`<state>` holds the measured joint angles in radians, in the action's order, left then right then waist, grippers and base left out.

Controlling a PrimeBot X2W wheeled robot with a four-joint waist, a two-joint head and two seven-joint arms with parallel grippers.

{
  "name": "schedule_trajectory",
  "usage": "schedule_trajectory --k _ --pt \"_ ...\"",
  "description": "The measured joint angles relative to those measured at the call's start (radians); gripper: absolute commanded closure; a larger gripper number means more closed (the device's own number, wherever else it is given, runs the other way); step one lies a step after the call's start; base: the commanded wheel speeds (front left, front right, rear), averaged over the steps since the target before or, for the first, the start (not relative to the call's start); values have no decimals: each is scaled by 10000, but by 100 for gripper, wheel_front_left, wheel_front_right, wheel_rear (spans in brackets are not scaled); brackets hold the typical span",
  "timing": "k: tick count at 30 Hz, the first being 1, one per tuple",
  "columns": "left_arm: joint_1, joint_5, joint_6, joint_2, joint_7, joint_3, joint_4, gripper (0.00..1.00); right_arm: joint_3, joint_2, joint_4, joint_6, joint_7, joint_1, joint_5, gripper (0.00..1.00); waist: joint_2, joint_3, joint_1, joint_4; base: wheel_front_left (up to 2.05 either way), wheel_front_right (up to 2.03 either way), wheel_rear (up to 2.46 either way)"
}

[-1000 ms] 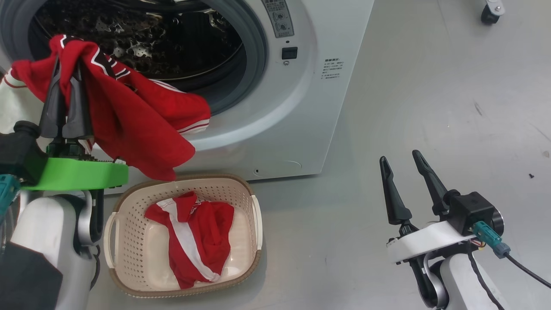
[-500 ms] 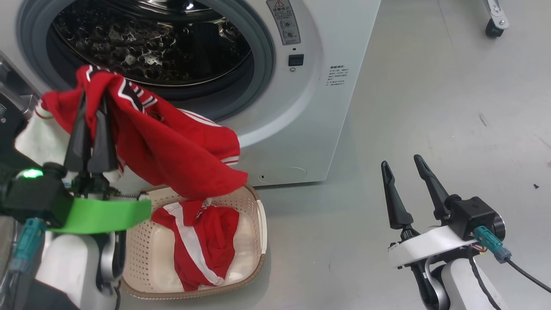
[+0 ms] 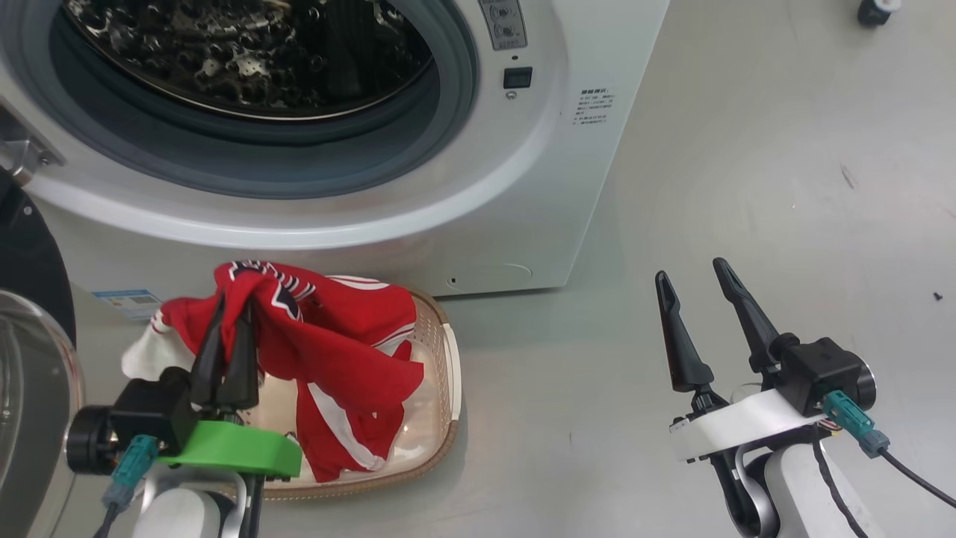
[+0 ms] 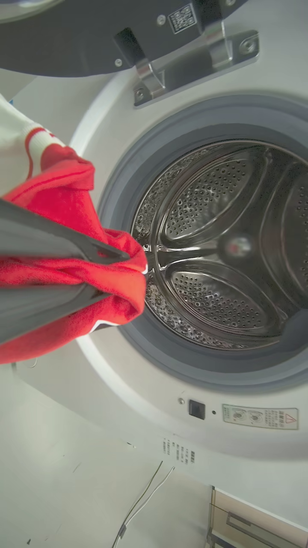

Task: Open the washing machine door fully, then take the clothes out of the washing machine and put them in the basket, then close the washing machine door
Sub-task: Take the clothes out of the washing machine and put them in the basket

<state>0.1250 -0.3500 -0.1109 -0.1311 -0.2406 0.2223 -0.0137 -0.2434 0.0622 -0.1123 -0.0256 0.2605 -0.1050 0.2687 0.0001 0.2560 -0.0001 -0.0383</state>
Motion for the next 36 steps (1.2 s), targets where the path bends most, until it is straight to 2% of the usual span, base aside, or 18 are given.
schedule_trajectory --k 12,26,36 --pt "69 -500 50 71 654 29 -2159 100 -148 -33 399 -13 0 -325 -25 0 0 1156 0 -274 0 0 0" --pt "2414 -731 646 -362 1801 -226 -4876 100 -410 -71 736 -42 0 -1290 -56 0 0 3040 1 -1020 0 0 0" --pt "3215 -1350 1080 -140 2228 -370 -6652 100 -499 -88 740 -31 0 -1643 299 0 0 3873 1 -1628 0 0 0"
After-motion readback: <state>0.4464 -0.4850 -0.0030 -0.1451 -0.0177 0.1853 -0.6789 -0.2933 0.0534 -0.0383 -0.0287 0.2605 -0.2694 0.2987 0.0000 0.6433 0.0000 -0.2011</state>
